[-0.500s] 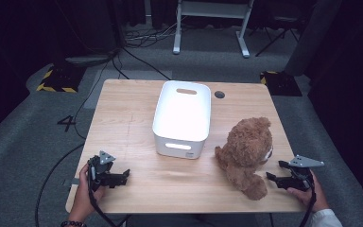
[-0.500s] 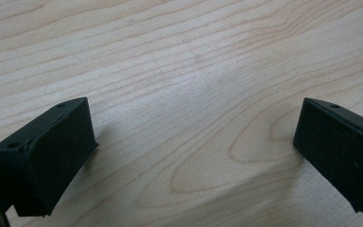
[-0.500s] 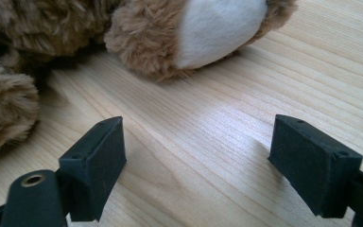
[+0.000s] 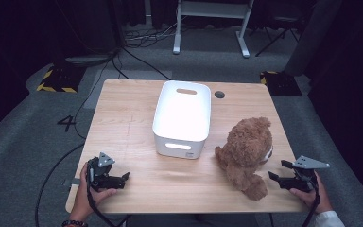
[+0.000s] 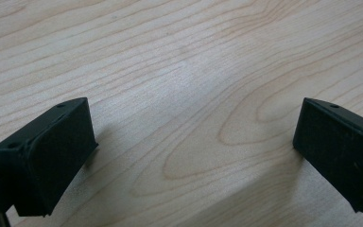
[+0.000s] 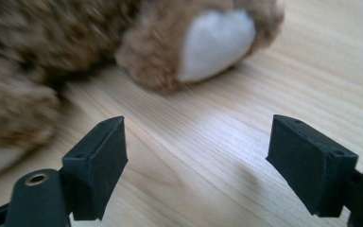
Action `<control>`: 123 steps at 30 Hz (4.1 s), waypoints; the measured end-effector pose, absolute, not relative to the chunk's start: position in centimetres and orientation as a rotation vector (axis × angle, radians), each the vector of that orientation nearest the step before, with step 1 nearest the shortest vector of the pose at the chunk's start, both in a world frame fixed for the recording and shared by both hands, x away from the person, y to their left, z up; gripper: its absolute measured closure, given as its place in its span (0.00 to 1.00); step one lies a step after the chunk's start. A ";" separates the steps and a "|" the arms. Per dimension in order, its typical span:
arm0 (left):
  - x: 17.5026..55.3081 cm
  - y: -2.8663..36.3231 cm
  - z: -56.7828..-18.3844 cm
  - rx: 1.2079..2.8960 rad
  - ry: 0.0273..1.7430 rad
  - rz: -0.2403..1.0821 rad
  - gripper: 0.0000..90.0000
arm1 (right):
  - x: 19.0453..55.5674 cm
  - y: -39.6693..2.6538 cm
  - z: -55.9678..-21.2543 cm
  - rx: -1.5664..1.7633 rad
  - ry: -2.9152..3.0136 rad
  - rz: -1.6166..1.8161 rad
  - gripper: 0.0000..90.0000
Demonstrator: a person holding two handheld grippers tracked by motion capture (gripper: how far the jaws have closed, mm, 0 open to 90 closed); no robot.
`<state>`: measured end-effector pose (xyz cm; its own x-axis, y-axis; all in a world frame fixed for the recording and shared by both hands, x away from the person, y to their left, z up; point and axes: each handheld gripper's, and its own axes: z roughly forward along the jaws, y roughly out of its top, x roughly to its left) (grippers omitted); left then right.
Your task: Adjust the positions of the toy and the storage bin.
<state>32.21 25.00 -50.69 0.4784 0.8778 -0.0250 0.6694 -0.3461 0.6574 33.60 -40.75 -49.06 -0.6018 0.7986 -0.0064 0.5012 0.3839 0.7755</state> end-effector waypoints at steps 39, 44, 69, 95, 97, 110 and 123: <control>31.9 24.8 -50.7 2.112 1.288 0.453 0.01 | 28.4 -33.8 -46.2 0.847 2.361 1.263 0.27; 31.9 24.8 -50.7 2.111 1.288 0.453 0.01 | 28.4 -33.4 -46.5 0.842 2.370 1.242 0.27; 31.9 24.8 -50.7 2.112 1.288 0.452 0.01 | 29.9 -33.4 -42.8 0.892 2.146 1.343 0.20; 32.0 24.7 -50.7 2.109 1.293 0.449 0.00 | 33.4 -31.2 -42.9 0.869 2.141 1.373 0.17; 32.0 24.7 -50.7 2.109 1.293 0.450 0.00 | 33.6 -30.9 -43.0 0.866 2.146 1.360 0.17; 32.0 24.7 -50.7 2.109 1.293 0.449 0.00 | 35.0 -30.4 -43.1 0.897 2.151 1.328 0.10; 32.0 24.7 -50.7 2.114 1.289 0.449 0.00 | 37.0 -29.9 -45.3 0.917 2.319 1.285 0.29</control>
